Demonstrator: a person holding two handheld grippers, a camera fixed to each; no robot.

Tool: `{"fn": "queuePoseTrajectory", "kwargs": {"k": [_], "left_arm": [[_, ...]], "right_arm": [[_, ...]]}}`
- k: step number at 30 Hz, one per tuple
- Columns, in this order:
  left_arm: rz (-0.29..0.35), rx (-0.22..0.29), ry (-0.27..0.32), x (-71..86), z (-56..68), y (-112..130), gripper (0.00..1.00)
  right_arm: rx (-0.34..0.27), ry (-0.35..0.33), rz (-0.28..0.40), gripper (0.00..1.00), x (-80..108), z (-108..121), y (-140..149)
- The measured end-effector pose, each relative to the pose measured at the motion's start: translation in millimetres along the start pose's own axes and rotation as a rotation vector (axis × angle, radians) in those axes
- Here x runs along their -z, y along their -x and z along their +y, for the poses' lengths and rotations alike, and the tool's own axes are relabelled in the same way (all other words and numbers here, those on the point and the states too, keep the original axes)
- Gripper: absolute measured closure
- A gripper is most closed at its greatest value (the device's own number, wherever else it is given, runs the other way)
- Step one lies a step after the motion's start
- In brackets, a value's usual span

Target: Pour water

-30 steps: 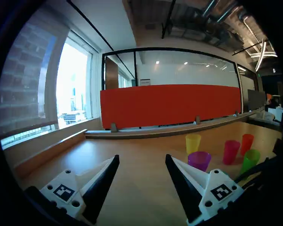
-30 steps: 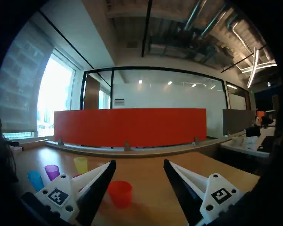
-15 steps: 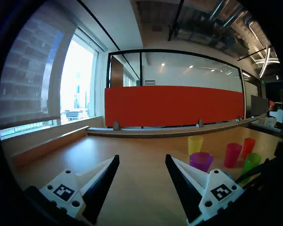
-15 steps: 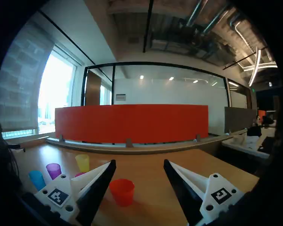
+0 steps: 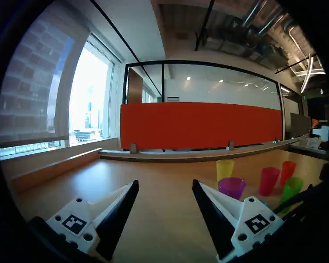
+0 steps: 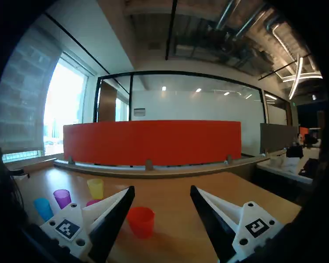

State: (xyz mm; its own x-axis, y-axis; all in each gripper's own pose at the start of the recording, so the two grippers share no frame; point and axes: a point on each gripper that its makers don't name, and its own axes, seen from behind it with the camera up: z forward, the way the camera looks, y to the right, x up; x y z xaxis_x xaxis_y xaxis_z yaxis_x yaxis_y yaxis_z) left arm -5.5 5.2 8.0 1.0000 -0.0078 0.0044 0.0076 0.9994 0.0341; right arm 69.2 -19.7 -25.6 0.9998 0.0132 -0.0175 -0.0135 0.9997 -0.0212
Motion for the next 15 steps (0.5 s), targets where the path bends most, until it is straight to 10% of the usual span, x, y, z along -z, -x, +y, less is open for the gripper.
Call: {"fn": "queuePoseTrajectory", "kwargs": {"k": [15], "left_arm": [[0.007,-0.002,0.009,1.6,0.4,5.0,0.10]], "right_arm": [[-0.011,0.000,0.006,0.02,0.4,1.1,-3.3]]}}
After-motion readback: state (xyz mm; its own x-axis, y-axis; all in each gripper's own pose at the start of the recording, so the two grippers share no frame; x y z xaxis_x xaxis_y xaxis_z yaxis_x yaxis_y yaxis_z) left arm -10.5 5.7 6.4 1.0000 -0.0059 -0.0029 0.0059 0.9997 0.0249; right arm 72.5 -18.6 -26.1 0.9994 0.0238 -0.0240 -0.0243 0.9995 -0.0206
